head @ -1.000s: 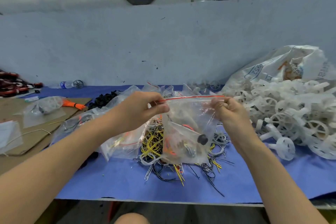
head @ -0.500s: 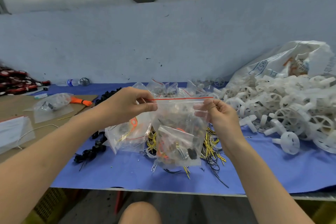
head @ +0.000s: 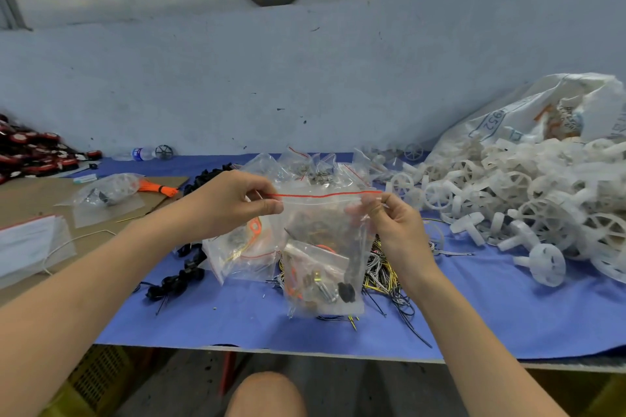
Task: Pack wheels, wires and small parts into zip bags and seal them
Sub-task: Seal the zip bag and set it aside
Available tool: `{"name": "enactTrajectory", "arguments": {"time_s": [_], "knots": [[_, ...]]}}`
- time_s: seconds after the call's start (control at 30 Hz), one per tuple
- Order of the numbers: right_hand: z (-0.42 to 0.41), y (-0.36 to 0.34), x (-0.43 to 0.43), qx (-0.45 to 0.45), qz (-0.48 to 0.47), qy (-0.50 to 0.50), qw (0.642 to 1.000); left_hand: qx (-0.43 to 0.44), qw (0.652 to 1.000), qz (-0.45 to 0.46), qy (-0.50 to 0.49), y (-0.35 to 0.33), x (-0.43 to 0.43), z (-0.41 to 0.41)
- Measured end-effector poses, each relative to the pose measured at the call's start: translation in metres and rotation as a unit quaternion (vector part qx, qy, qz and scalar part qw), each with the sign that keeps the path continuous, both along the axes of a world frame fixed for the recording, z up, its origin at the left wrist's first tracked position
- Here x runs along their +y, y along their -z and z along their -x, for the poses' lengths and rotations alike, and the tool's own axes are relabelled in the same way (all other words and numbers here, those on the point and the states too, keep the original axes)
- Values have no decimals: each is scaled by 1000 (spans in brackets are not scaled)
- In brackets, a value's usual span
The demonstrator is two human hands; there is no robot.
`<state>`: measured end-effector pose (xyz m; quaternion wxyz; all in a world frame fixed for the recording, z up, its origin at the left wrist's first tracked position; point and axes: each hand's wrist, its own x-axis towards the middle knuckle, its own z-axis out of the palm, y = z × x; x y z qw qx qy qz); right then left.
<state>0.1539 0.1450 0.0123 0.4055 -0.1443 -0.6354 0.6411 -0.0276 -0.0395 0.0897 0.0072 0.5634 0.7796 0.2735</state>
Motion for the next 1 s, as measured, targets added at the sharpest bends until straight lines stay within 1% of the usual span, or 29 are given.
{"name": "enactTrajectory", "arguments": {"time_s": [0.07, 0.27, 0.4, 0.6, 0.77, 0.9, 1.0], "knots": [[-1, 5, -2, -5, -10, -12, 1000, 1, 1000, 5, 4, 1, -1, -1], [4, 6, -4, 12, 1, -29, 1000, 1, 1000, 10, -5, 1, -3, 3], [7, 7, -3, 17, -1, -20, 1000, -10, 1000, 15, -7, 2, -5, 9], [13, 10, -2, 14, 2, -1, 1000, -2, 1000, 11, 2, 3, -3, 11], [16, 10, -5, 28, -7, -15, 999, 45, 999, -25, 10, -2, 12, -11], [16, 9, -10, 43, -22, -20, 999, 58, 997, 14, 48, -6, 42, -36], [15, 10, -10, 48, -29, -7, 998, 74, 996, 29, 49, -6, 56, -44]]}}
